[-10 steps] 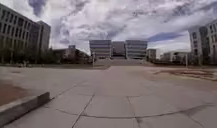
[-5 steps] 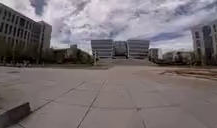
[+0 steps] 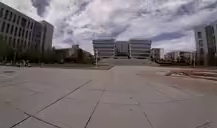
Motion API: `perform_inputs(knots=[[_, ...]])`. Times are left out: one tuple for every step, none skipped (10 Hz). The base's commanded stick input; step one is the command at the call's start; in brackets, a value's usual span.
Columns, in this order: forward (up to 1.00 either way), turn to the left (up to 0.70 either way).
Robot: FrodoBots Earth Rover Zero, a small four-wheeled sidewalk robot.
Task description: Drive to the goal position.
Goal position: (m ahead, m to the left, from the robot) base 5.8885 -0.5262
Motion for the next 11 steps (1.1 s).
perform_inputs(knots=[[1.0,0.0],[1.0,-0.04],[1.0,-0.35],[1.0,-0.39],[1.0,-0.37],[1.0,-0.34],[1.0,-0.2],[1.0,0.0],[1.0,0.0],[1.0,0.0],[1.0,0.0]])
